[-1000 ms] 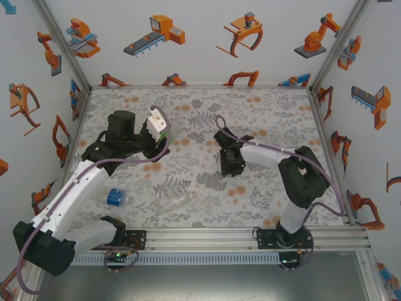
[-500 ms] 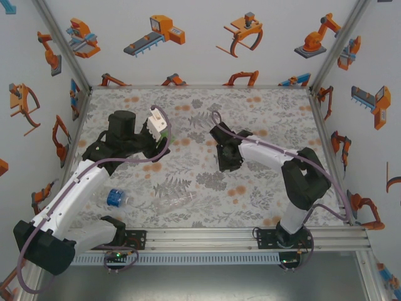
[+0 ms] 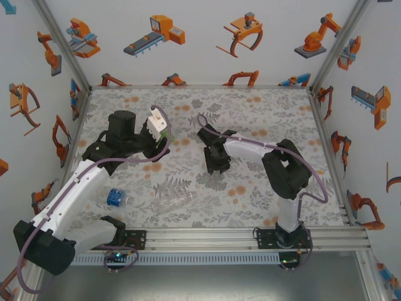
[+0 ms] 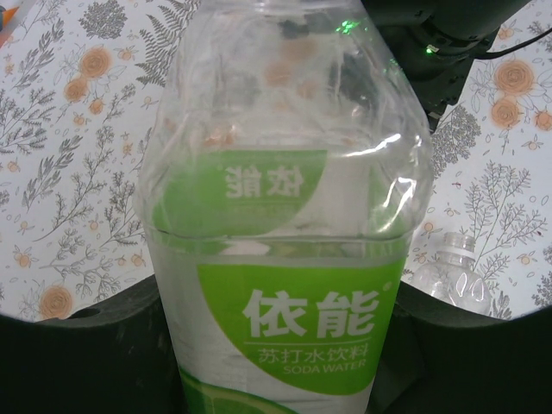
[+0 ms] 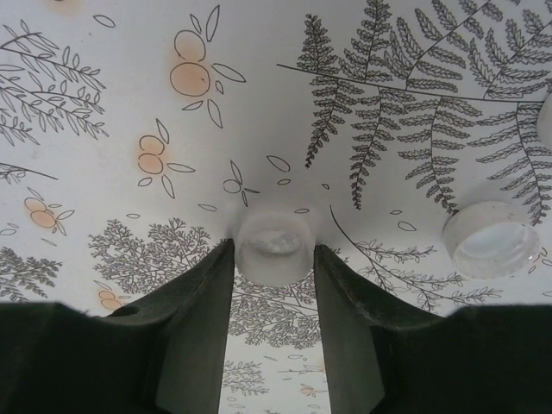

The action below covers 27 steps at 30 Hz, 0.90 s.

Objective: Screw on the bottle caps

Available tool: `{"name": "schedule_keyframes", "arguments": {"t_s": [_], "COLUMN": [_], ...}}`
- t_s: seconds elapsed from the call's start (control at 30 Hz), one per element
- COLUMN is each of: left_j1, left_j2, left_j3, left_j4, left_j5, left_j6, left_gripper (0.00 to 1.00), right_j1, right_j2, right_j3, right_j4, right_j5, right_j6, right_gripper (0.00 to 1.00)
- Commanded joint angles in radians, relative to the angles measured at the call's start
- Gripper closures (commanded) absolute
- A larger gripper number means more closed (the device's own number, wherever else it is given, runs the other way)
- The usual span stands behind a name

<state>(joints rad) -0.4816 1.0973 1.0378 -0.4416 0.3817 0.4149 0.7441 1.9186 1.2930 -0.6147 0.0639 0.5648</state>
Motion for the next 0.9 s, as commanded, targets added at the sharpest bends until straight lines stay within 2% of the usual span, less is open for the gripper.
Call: {"name": "schedule_keyframes", "arguments": {"t_s": [0.0,0.3,0.53,0.87], "left_j1": [0.006,0.006,0.007,0.006], "left_j2": [-0.001,-0.002,-0.001,0.001], "left_j3": [-0.002,-0.002,-0.002,-0.002], "left_j4": [0.01,0.01,0.01,0.01], "left_j5": [0.002,0.005,0.004,0.002], "left_j6": [0.002,0.003,0.003,0.002], "left_gripper": [0.96,0.96,0.96,0.96], "right_j1": [0.004,0.006,0.006,0.006], "right_j2": [-0.015,-0.084,-0.068,-0.04], "right_j3": [0.034,0.037,0.035,0.036], "right_j4": [-0.025,-0.038,-0.026,-0.026], "right_j5": [0.0,0.01,-0.008,-0.012], "right_j6": [-0.003,-0.001,0.0,-0.001], "right_gripper": [0.53,0.53,0.58,0.58]}}
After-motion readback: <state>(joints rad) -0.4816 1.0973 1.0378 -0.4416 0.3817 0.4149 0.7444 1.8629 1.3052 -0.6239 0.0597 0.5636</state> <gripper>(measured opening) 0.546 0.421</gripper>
